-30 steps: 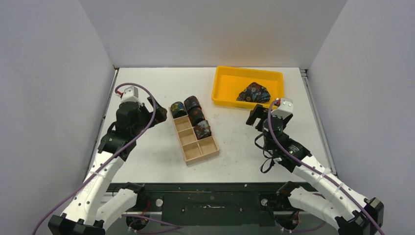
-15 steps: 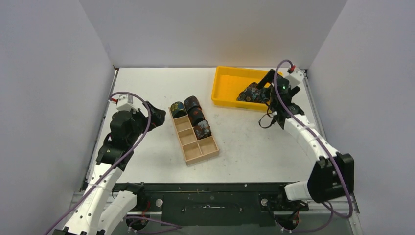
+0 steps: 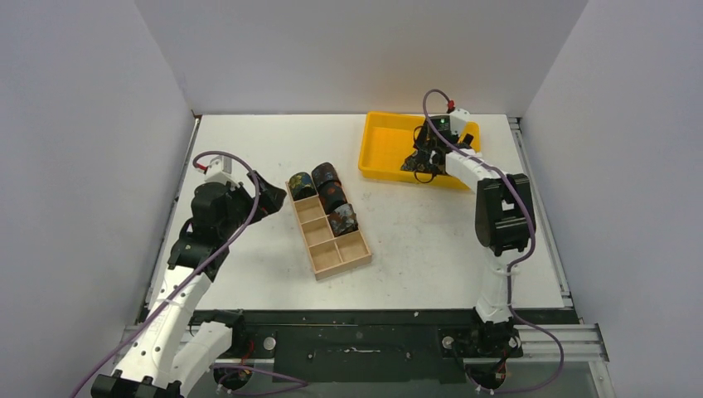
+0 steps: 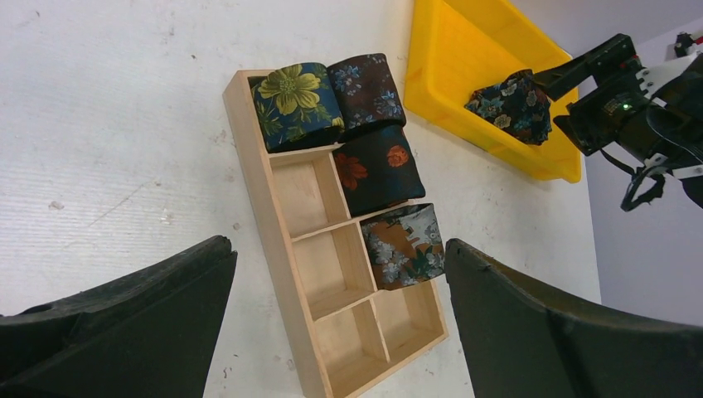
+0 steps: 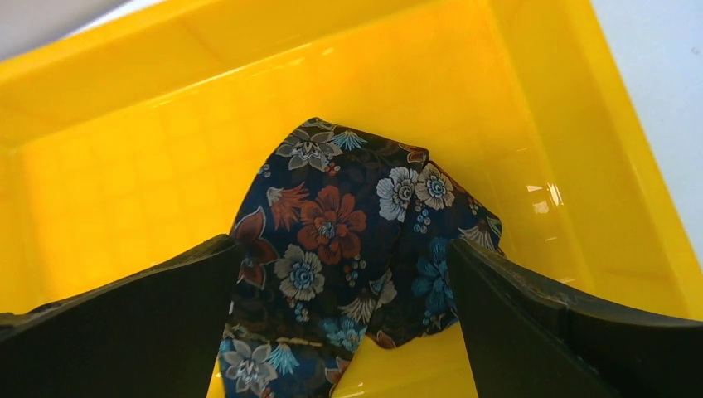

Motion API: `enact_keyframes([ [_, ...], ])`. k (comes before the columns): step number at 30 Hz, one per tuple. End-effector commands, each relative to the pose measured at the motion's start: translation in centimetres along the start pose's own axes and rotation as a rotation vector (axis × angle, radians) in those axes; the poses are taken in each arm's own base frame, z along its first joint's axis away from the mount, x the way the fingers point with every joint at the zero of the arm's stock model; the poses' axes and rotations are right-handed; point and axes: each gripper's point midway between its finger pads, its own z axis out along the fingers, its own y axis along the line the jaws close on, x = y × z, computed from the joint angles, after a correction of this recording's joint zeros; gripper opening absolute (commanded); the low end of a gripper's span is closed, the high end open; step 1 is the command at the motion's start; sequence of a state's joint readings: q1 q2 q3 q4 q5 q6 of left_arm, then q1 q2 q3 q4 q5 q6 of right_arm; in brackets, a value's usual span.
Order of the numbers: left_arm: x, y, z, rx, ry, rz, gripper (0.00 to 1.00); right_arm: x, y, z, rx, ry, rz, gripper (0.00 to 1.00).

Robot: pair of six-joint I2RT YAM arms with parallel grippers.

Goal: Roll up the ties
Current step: Pick up the tie from the bin.

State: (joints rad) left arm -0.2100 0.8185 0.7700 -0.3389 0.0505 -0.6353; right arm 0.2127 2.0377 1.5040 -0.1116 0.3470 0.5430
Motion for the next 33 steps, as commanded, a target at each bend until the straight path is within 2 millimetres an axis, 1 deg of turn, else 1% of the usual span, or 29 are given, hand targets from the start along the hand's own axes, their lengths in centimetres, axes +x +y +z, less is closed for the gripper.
enact_keyframes([
  [1, -1.0, -1.6, 0.2, 0.076, -0.019, -0.01, 0.97, -2.0, 0.7, 0.7, 0.006, -0.021, -0.035, 0.98],
  [4, -1.0, -1.5, 0.4, 0.076, -0.015, -0.015, 0.96, -0.8, 0.3, 1.6, 0.028, 0.006, -0.052, 0.92],
  [5, -0.9, -1.5, 0.4, 0.076, -0.014, -0.017, 0.96, -0.2, 0.2, 1.8, 0.033, 0.017, -0.059, 0.89],
  [7, -0.8, -1.4, 0.5, 0.076, -0.011, -0.02, 0.97, 1.0, -0.4, 2.4, 0.051, 0.048, -0.076, 0.78],
  [9, -0.9, -1.4, 0.5, 0.077, -0.011, -0.021, 0.97, 2.4, -1.0, 2.7, 0.063, 0.076, -0.097, 0.58],
  [11, -0.8, -1.4, 0.5, 0.074, -0.009, -0.017, 0.97, 2.7, -1.7, 2.7, 0.07, 0.075, -0.114, 0.43],
  [12, -0.8, -1.3, 0.5, 0.072, -0.01, -0.017, 0.97, 2.6, -1.9, 2.6, 0.067, 0.073, -0.11, 0.38],
  [13, -0.8, -1.3, 0.5, 0.07, -0.009, -0.015, 0.96, 2.1, -2.0, 2.4, 0.055, 0.063, -0.099, 0.31],
  [15, -0.8, -1.3, 0.6, 0.072, -0.009, -0.018, 0.97, 0.4, -1.7, 1.4, 0.014, 0.028, -0.062, 0.15],
  [17, -0.7, -1.2, 0.7, 0.074, -0.006, -0.023, 0.97, -2.2, -1.0, 0.0, -0.035, -0.013, -0.005, 0.06],
  [20, -0.8, -1.0, 0.7, 0.073, -0.007, -0.032, 0.97, -7.4, 0.7, -3.6, -0.124, -0.119, 0.075, 0.05],
  [22, -0.9, -1.0, 0.7, 0.073, -0.011, -0.034, 0.97, -11.0, 1.7, -6.6, -0.195, -0.198, 0.133, 0.05],
  [23, -0.9, -1.0, 0.7, 0.074, -0.014, -0.036, 0.96, -13.3, 2.4, -8.8, -0.251, -0.248, 0.162, 0.05],
  [24, -1.0, -1.0, 0.6, 0.074, -0.016, -0.036, 0.96, -14.3, 2.8, -10.0, -0.273, -0.268, 0.174, 0.05],
  [26, -1.0, -1.0, 0.6, 0.076, -0.02, -0.034, 0.97, -17.2, 3.7, -13.5, -0.336, -0.331, 0.196, 0.05],
  [29, -1.0, -1.0, 0.6, 0.078, -0.02, -0.035, 0.97, -19.5, 4.0, -18.3, -0.405, -0.388, 0.216, 0.05],
  [31, -1.0, -1.0, 0.7, 0.08, -0.02, -0.037, 0.96, -20.8, 4.0, -22.5, -0.497, -0.446, 0.242, 0.05],
  [33, -0.8, -1.1, 0.7, 0.085, -0.015, -0.038, 0.97, -20.6, 4.1, -25.7, -0.59, -0.456, 0.248, 0.05],
])
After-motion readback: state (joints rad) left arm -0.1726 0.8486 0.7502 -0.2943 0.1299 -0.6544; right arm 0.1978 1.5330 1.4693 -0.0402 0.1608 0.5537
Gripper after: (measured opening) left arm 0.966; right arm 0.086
